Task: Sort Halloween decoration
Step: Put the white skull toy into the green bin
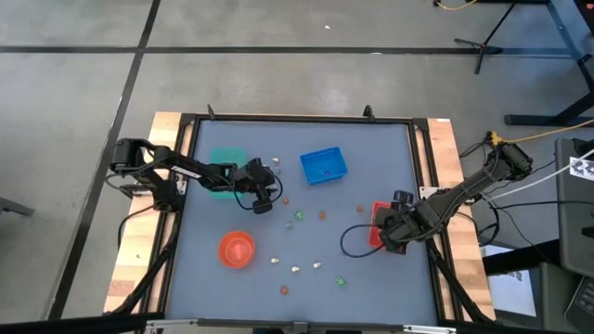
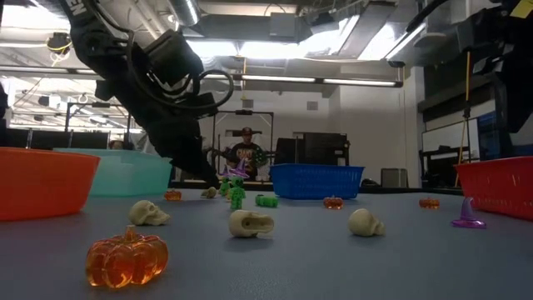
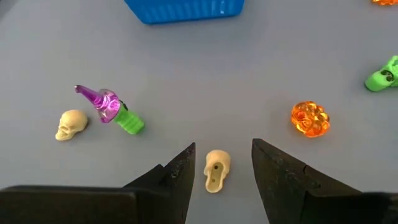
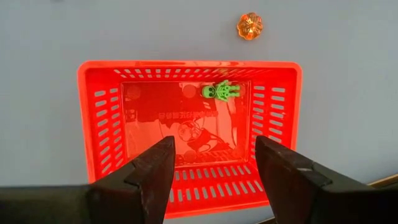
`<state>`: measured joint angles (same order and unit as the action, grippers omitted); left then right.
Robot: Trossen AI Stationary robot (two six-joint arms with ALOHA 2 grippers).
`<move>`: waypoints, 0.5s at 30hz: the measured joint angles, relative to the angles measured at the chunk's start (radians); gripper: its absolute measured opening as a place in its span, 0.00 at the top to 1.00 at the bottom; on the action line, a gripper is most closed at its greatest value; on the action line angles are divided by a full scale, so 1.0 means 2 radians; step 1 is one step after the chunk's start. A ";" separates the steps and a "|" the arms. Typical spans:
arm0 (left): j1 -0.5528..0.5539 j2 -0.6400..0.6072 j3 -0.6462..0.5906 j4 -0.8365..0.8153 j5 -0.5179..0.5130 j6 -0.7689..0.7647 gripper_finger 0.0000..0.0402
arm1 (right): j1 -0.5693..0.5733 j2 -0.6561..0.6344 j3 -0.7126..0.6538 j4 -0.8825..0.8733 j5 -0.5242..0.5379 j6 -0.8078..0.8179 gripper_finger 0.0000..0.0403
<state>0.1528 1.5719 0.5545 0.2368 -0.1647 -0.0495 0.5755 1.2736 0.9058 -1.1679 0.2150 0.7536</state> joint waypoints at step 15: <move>0.000 0.000 0.000 -0.002 -0.005 0.000 0.64 | 0.000 0.000 0.000 0.000 0.000 0.000 0.45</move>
<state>0.1532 1.5719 0.5545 0.2325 -0.1738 -0.0494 0.5756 1.2736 0.9058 -1.1679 0.2140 0.7536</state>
